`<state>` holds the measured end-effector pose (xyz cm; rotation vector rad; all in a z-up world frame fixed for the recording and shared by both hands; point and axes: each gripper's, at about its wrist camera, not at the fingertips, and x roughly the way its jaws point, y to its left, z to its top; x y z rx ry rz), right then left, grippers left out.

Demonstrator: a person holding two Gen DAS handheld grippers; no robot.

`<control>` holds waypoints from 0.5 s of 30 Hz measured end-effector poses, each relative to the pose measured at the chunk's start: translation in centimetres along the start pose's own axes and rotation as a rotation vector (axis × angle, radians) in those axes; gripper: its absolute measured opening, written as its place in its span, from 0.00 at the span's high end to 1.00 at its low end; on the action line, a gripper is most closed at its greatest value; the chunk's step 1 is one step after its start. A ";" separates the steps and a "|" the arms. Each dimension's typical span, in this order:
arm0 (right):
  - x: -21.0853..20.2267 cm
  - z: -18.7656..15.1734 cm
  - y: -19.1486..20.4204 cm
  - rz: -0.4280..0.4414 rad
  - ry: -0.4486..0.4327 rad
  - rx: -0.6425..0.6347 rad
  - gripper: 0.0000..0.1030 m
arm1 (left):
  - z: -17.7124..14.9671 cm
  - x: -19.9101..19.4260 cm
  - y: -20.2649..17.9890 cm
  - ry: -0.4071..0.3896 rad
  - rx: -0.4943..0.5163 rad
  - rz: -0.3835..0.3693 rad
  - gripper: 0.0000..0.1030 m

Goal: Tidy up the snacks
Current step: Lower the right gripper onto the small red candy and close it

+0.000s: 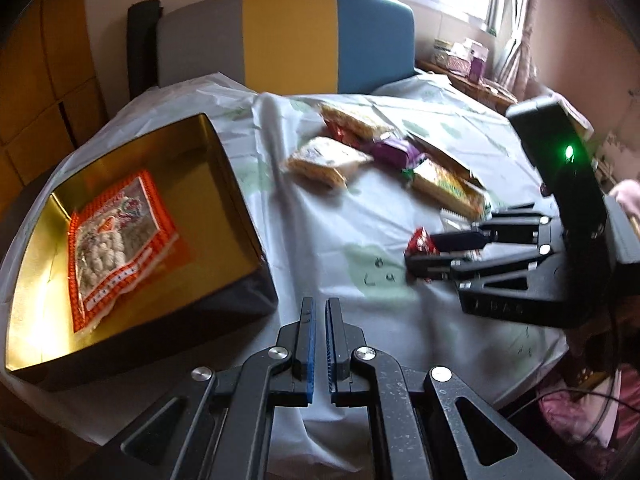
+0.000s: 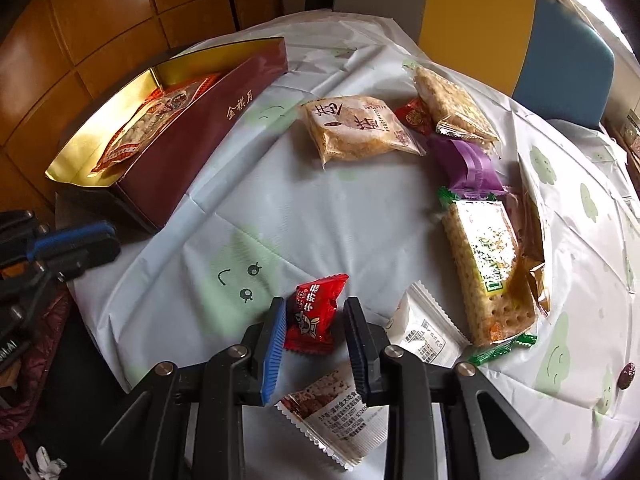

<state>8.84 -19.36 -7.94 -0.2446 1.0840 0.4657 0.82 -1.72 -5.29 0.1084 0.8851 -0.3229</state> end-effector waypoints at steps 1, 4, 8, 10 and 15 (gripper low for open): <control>0.0 -0.1 0.0 0.000 -0.006 0.001 0.71 | -0.2 0.2 -0.1 0.004 0.004 -0.002 0.95; -0.1 -0.2 -0.1 0.005 -0.013 0.011 0.72 | -0.6 0.7 -0.5 0.019 0.019 -0.013 0.95; -0.1 0.0 -0.3 0.007 -0.005 0.020 0.77 | -1.1 1.1 -0.6 0.033 0.027 -0.027 0.95; -0.1 0.1 -0.3 0.009 0.002 0.022 0.78 | -1.3 1.3 -0.6 0.043 0.025 -0.034 0.95; -0.3 0.5 -0.5 0.017 0.013 0.039 0.78 | -1.5 2.0 -0.3 0.066 0.011 -0.042 0.95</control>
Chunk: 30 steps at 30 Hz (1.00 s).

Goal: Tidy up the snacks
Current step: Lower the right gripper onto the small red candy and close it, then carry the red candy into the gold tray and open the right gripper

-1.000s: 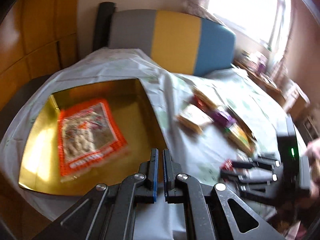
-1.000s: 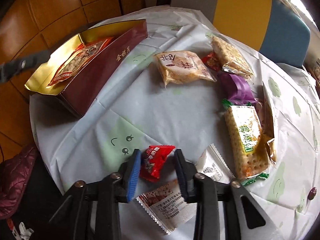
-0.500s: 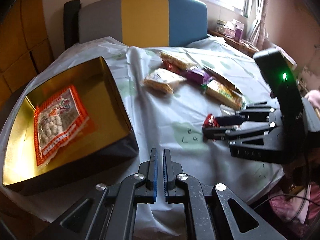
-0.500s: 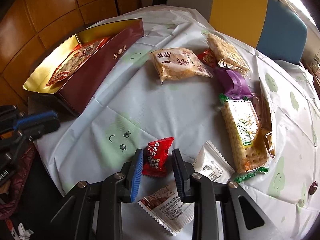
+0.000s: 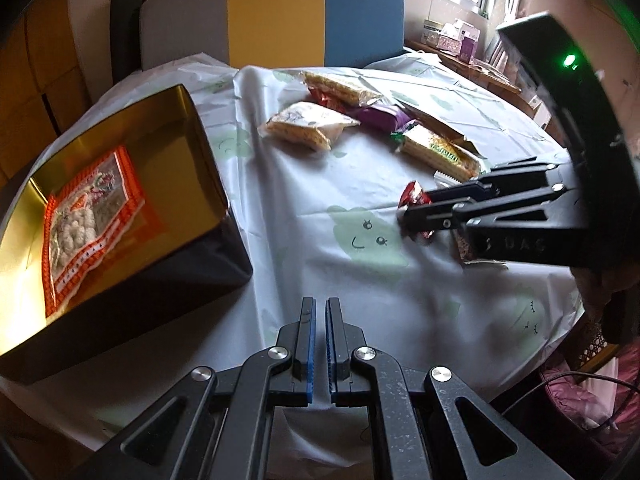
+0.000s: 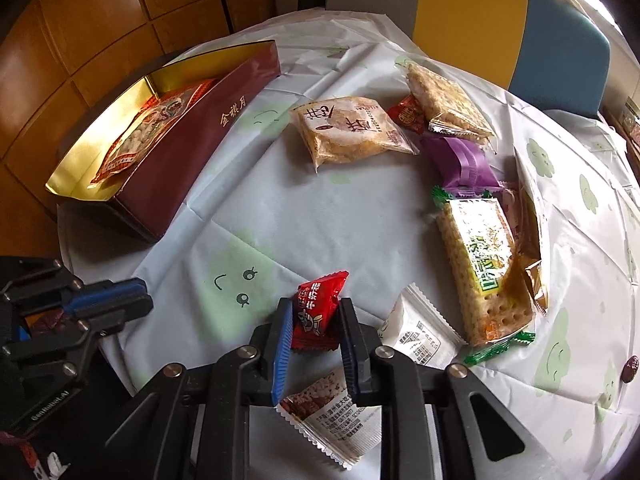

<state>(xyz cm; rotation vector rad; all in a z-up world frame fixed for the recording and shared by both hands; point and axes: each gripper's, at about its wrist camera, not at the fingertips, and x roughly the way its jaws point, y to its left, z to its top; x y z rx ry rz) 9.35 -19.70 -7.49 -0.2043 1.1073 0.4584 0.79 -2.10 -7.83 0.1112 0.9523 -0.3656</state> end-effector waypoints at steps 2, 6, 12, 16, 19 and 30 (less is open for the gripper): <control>-0.2 0.2 0.1 -0.002 -0.001 -0.004 0.78 | -0.1 0.3 0.2 0.009 -0.008 -0.005 0.95; 0.1 0.4 -0.1 0.001 0.017 0.005 0.78 | -0.3 0.5 0.4 0.018 -0.018 -0.012 0.95; 0.1 0.1 -1.3 0.038 0.003 0.082 0.75 | -0.4 0.5 0.3 0.016 -0.017 -0.012 0.95; -0.1 0.0 -1.2 0.016 0.002 0.078 0.74 | -0.4 0.5 0.3 0.015 -0.015 -0.011 0.95; -0.3 0.1 -0.8 -0.044 -0.002 0.058 0.81 | -0.4 0.6 0.4 0.016 -0.017 -0.013 0.95; -3.6 3.5 0.2 0.015 -0.088 0.006 0.83 | -0.5 0.6 0.4 0.012 -0.028 -0.019 0.95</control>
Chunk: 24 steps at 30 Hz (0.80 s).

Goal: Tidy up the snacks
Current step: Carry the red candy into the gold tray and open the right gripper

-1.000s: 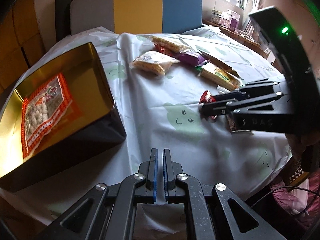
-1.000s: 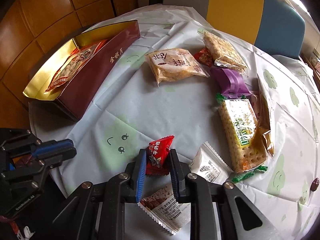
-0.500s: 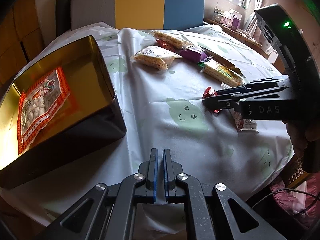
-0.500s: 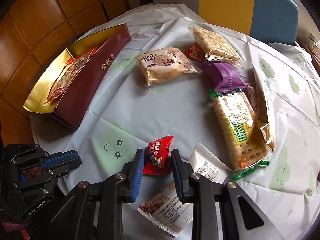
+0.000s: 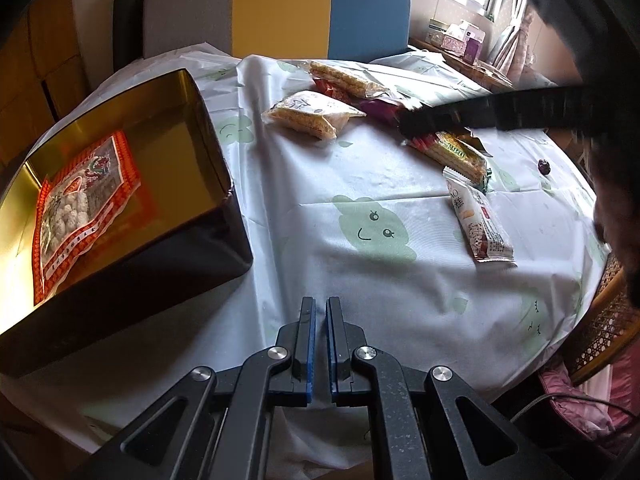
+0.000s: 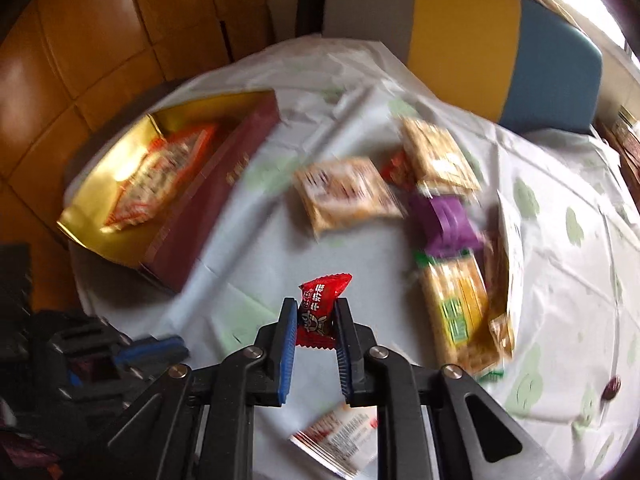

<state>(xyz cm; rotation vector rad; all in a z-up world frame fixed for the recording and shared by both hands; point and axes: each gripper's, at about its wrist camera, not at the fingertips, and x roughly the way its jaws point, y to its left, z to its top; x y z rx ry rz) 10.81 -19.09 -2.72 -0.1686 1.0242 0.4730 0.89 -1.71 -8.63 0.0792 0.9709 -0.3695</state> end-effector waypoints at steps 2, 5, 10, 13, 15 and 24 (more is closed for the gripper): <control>-0.4 1.2 0.6 0.040 -0.011 -0.019 0.83 | 0.0 0.0 0.0 -0.001 -0.001 -0.001 0.95; -0.8 3.1 2.2 0.101 -0.023 -0.061 0.83 | 0.0 0.0 0.1 -0.003 -0.005 -0.005 0.95; -0.8 6.5 5.4 0.195 -0.035 -0.141 0.83 | -0.1 0.1 0.4 -0.007 -0.017 -0.018 0.94; -0.1 8.5 7.3 0.233 -0.027 -0.187 0.83 | 0.0 0.1 0.5 -0.008 -0.025 -0.022 0.93; 0.7 9.6 8.3 0.243 -0.019 -0.206 0.83 | 0.0 0.1 0.7 -0.009 -0.032 -0.027 0.92; 3.8 12.9 10.8 0.262 -0.002 -0.188 0.68 | -0.1 0.2 1.0 -0.009 -0.051 -0.034 0.88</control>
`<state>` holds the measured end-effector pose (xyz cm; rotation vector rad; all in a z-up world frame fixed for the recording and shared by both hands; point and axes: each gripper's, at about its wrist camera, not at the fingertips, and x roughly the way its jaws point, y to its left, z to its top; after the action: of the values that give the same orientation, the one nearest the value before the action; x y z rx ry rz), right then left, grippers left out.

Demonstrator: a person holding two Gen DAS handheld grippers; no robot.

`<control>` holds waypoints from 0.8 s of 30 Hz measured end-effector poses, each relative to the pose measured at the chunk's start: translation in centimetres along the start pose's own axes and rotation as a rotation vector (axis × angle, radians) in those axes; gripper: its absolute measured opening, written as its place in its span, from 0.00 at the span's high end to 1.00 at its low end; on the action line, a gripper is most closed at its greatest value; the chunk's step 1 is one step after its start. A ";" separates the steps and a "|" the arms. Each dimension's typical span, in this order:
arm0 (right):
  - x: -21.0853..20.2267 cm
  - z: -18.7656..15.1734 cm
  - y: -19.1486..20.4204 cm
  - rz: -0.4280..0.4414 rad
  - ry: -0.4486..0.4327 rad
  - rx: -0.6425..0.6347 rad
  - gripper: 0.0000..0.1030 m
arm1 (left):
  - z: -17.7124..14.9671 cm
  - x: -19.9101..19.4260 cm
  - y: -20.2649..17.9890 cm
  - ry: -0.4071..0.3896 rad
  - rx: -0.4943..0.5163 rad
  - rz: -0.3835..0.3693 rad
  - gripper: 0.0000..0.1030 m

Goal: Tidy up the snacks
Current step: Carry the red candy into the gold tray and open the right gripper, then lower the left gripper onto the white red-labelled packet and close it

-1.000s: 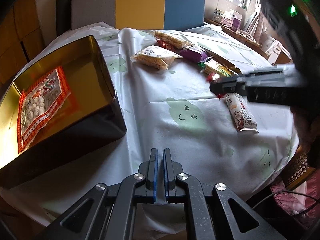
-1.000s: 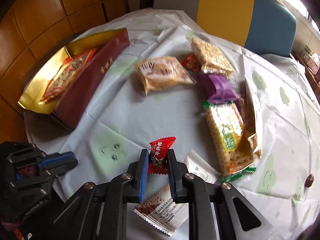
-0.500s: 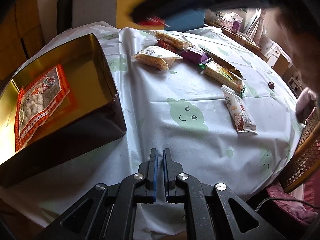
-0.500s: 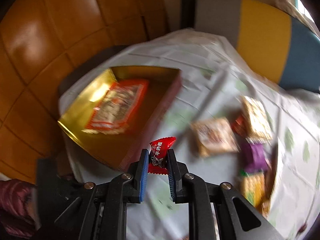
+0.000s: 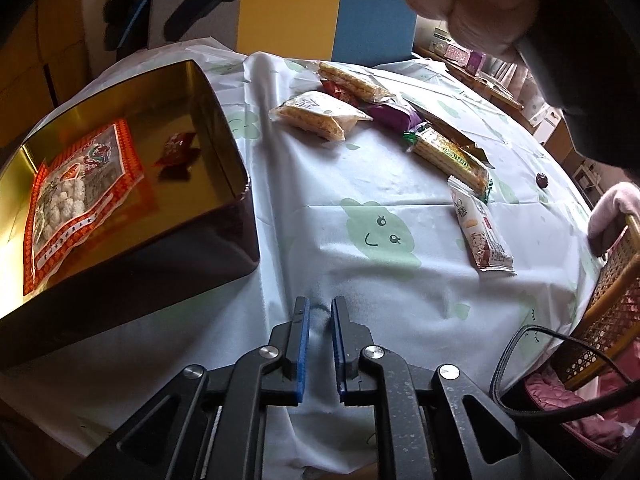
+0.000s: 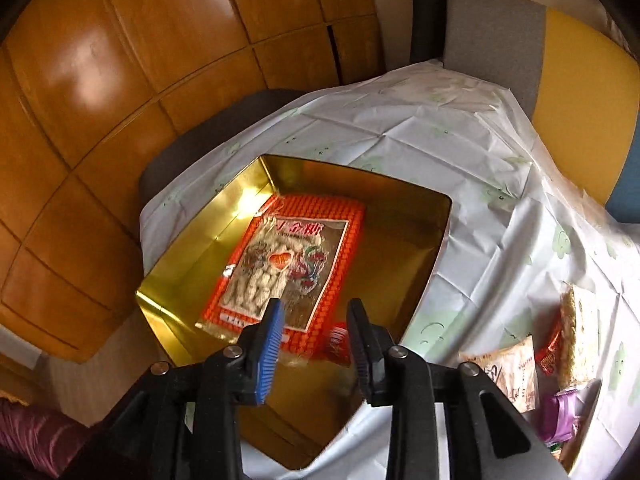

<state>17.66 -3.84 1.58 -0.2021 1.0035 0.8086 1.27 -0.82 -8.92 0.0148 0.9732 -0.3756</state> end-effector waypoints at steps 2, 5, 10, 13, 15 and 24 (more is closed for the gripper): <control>-0.1 -0.1 -0.1 -0.016 -0.007 0.000 0.68 | 0.0 0.0 0.1 0.000 -0.004 0.002 0.86; -1.0 -1.0 -0.9 -0.044 -0.016 0.012 0.68 | 0.0 0.1 0.1 -0.001 -0.013 0.014 0.80; -3.2 -4.1 -3.7 -0.120 -0.015 0.049 0.68 | 0.0 0.1 0.1 -0.001 -0.013 0.020 0.80; -4.5 -6.5 -6.0 -0.165 0.001 0.090 0.68 | 0.0 0.1 0.1 -0.002 -0.014 0.023 0.80; -5.8 -8.2 -7.6 -0.201 0.008 0.121 0.68 | 0.0 0.1 0.2 -0.002 -0.013 0.023 0.80; -11.8 -14.7 -14.7 -0.382 -0.004 0.283 0.67 | 0.1 0.0 -0.3 -0.001 0.007 0.050 0.79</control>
<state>14.59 -27.52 0.19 -0.1419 1.0233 0.3148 1.25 -1.08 -8.84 0.0453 0.9687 -0.3331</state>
